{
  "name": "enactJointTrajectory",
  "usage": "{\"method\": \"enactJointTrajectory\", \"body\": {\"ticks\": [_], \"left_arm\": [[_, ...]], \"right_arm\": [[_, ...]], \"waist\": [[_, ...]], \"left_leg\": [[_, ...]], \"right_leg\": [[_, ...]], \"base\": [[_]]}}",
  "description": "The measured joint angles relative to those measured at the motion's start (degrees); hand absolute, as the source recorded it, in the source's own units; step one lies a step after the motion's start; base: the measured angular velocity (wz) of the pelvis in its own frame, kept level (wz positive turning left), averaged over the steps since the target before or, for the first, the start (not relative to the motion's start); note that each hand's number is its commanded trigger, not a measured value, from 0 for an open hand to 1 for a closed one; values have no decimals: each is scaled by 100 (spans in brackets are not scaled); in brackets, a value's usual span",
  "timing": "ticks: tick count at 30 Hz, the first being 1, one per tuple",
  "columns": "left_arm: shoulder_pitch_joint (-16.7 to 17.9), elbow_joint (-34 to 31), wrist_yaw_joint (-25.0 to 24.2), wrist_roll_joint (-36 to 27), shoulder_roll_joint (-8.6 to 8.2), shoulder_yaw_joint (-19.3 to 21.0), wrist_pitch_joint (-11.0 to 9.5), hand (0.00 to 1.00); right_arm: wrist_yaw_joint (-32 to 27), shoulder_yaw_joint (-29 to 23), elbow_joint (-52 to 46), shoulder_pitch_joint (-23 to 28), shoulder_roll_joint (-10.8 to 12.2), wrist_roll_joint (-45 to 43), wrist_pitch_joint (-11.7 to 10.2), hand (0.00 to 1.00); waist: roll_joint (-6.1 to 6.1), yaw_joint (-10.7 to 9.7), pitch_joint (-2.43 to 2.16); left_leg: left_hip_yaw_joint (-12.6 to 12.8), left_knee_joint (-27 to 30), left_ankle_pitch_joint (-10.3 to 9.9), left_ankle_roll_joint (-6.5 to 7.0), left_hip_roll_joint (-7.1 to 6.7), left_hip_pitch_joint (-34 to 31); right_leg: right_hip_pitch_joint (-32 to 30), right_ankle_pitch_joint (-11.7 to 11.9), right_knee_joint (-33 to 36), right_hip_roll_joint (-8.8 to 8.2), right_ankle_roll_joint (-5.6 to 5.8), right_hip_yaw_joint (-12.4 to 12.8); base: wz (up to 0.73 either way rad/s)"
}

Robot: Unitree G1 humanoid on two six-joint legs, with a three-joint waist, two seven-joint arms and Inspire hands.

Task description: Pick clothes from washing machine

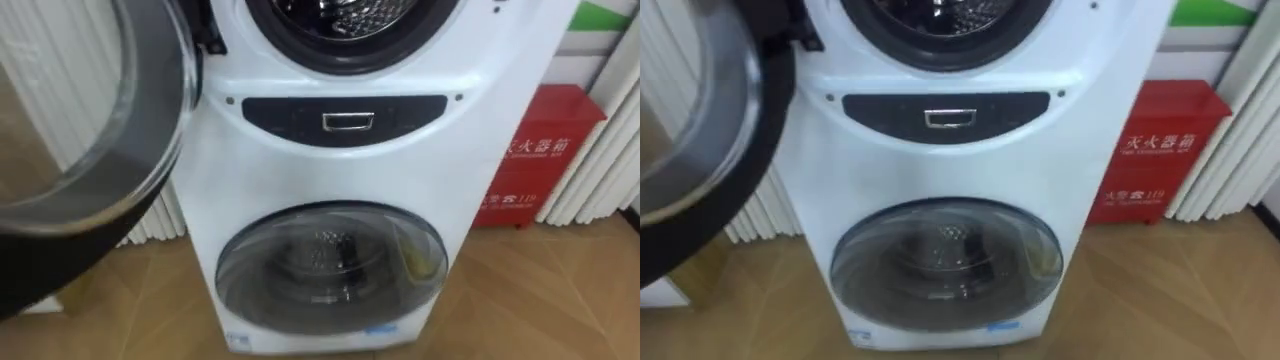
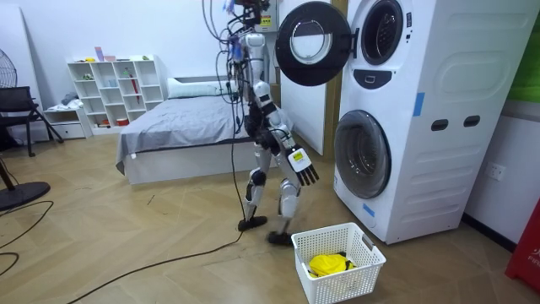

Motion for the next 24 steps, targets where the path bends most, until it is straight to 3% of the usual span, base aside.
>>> {"method": "enactJointTrajectory", "body": {"ticks": [1,3,5,6,8,9,10,11,14,16,19,22,24], "left_arm": [[-1,-61,-6,-8,-1,2,-64,0],[0,-70,-19,-9,-28,50,-147,0],[0,-67,-7,-18,-19,66,-188,0],[17,-65,-1,-16,-22,72,-205,0],[26,-60,-1,-49,5,83,-255,0],[6,-59,3,-71,9,135,-288,0],[7,-55,3,-155,-4,151,-310,0],[16,-40,2,-248,0,217,-312,0],[9,-34,7,-300,-26,418,-312,0],[14,-35,12,-335,-98,429,-356,0],[52,120,8,-360,-145,441,-464,0],[167,219,-20,-585,-209,487,-539,0],[177,274,-26,-577,-275,532,-602,0]], "right_arm": [[44,20,-21,40,7,0,3,0],[70,133,-20,67,6,7,9,0],[108,383,-24,60,15,80,-28,0],[161,520,-20,71,21,65,-69,0],[228,674,-20,60,31,-11,-117,0],[246,689,-19,28,52,-22,-137,0],[256,720,18,-55,48,-65,-123,0],[295,749,45,-147,64,-135,-116,0],[342,889,56,-237,69,-155,-111,0],[365,894,57,-89,73,-183,-99,0],[437,896,57,84,77,-252,-104,0],[447,845,65,139,75,-485,-111,0],[447,714,69,160,78,-498,-123,0]], "waist": [[-42,9,-21],[-106,122,-55],[-195,272,-67],[-258,349,-83],[-419,511,-80],[-510,621,-72],[-514,689,-74],[-545,769,-55],[-556,743,-29],[-527,610,-28],[-486,638,-18],[-375,668,-77],[-316,669,-101]], "left_leg": [[137,-64,104,8,-12,-17],[332,-234,285,19,-52,-35],[521,-293,411,10,-86,-124],[638,-245,458,-11,-87,-227],[887,-64,499,-75,-77,-453],[921,73,544,-141,-24,-663],[786,177,601,-232,77,-851],[504,200,668,-341,121,-974],[117,331,790,-536,258,-1241],[-112,307,977,-664,418,-1395],[-323,298,1156,-792,578,-1487],[-476,397,1200,-834,643,-1523],[-432,580,1050,-781,626,-1521]], "right_leg": [[168,-305,668,-57,64,106],[564,-581,1158,-144,82,273],[1104,-733,1003,-323,133,332],[1531,-781,516,-467,193,299],[2127,-844,-591,-566,307,385],[2320,-1038,-1394,-474,479,485],[2388,-1052,-1969,-365,476,449],[2423,-1044,-2379,-266,466,434],[2366,-1039,-2722,-54,415,139],[2278,-1027,-2692,163,204,-38],[2207,-1055,-2685,384,-34,-123],[2199,-1088,-2680,427,-98,-283],[2238,-1099,-2683,429,-88,-350]], "base": [[31],[-4],[-45],[-60],[-74],[-83],[-109],[-95],[-41],[24],[18],[7],[12]]}}
